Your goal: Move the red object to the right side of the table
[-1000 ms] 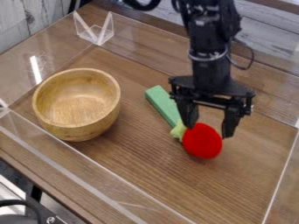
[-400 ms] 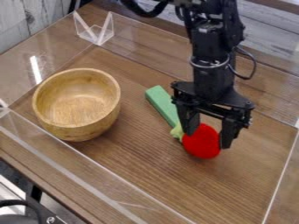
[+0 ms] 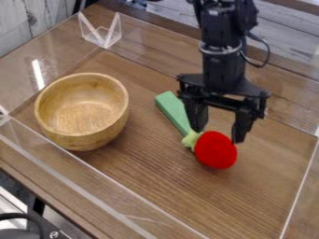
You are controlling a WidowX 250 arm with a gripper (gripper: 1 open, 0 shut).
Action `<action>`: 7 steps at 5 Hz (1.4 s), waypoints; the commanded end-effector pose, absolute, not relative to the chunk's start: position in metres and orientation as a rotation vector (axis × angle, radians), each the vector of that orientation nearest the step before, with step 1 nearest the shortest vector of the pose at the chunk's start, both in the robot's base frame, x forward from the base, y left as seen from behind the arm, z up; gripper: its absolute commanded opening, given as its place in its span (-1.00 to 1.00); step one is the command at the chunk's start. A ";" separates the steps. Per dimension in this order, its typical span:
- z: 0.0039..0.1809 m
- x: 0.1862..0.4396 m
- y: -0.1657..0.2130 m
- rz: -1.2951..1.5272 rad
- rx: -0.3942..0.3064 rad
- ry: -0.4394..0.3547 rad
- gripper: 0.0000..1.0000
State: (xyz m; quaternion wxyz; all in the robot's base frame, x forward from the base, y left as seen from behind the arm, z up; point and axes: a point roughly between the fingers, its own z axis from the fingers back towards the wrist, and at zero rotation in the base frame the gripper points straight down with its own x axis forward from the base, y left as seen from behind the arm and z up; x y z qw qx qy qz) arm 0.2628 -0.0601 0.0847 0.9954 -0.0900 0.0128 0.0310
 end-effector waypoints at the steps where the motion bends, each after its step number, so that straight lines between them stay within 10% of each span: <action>1: 0.098 0.267 -0.059 0.022 -0.190 -0.054 1.00; 7: 0.076 0.272 -0.048 -0.039 -0.180 -0.014 1.00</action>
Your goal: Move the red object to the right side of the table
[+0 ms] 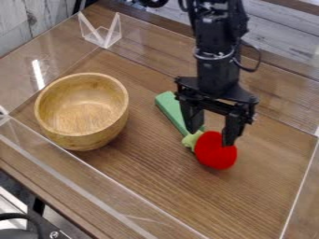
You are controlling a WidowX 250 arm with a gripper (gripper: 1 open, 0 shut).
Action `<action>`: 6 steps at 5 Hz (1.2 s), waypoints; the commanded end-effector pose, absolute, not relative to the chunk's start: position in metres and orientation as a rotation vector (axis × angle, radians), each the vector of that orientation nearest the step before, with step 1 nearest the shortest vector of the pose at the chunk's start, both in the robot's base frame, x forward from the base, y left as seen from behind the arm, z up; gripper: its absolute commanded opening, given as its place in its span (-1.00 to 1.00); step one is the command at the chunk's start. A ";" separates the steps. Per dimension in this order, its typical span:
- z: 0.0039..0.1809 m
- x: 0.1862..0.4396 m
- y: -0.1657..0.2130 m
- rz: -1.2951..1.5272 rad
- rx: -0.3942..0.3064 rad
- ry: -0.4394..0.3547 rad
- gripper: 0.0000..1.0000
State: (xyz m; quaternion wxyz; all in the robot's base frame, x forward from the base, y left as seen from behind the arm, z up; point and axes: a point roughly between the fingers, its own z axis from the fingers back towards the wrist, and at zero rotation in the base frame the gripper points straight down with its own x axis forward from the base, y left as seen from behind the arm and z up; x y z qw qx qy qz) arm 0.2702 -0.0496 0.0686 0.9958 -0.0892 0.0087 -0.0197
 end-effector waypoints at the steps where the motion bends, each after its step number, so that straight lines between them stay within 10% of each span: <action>1: 0.067 0.274 -0.040 0.005 -0.180 -0.013 1.00; 2: 0.063 0.275 -0.034 -0.013 -0.181 -0.009 -1.00; 3: 0.069 0.273 -0.035 0.044 -0.178 -0.023 1.00; 6: 0.111 0.286 -0.040 0.121 -0.168 -0.105 1.00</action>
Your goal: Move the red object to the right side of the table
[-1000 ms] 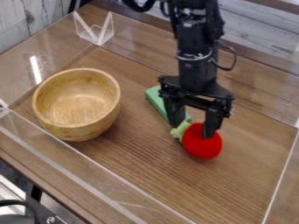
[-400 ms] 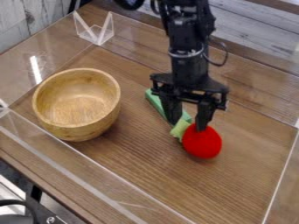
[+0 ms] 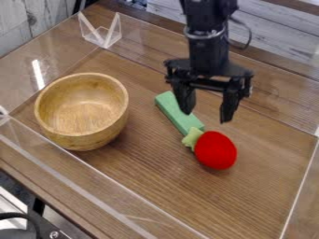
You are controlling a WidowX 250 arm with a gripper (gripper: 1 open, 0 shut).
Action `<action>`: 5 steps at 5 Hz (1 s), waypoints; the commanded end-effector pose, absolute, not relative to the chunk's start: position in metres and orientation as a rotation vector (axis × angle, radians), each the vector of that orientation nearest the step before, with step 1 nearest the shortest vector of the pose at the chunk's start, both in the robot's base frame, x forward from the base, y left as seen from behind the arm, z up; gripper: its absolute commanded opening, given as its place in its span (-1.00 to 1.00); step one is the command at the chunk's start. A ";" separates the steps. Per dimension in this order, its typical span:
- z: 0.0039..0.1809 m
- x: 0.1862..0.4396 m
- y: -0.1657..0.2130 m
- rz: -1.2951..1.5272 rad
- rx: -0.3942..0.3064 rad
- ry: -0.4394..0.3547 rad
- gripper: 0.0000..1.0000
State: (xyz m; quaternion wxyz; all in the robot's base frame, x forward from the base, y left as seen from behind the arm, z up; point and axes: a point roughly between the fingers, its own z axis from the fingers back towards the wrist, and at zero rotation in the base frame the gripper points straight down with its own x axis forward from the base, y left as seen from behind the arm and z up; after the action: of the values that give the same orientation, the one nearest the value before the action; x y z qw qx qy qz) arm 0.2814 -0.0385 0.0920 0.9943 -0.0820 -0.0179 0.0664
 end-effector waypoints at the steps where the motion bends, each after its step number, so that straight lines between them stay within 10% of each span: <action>1: 0.125 0.293 -0.039 0.105 -0.170 -0.139 1.00; 5: 0.138 0.317 -0.011 0.000 -0.114 -0.276 1.00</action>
State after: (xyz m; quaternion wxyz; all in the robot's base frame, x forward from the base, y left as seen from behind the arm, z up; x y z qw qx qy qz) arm 0.3150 -0.0127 0.1287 0.9911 -0.0599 -0.1191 0.0040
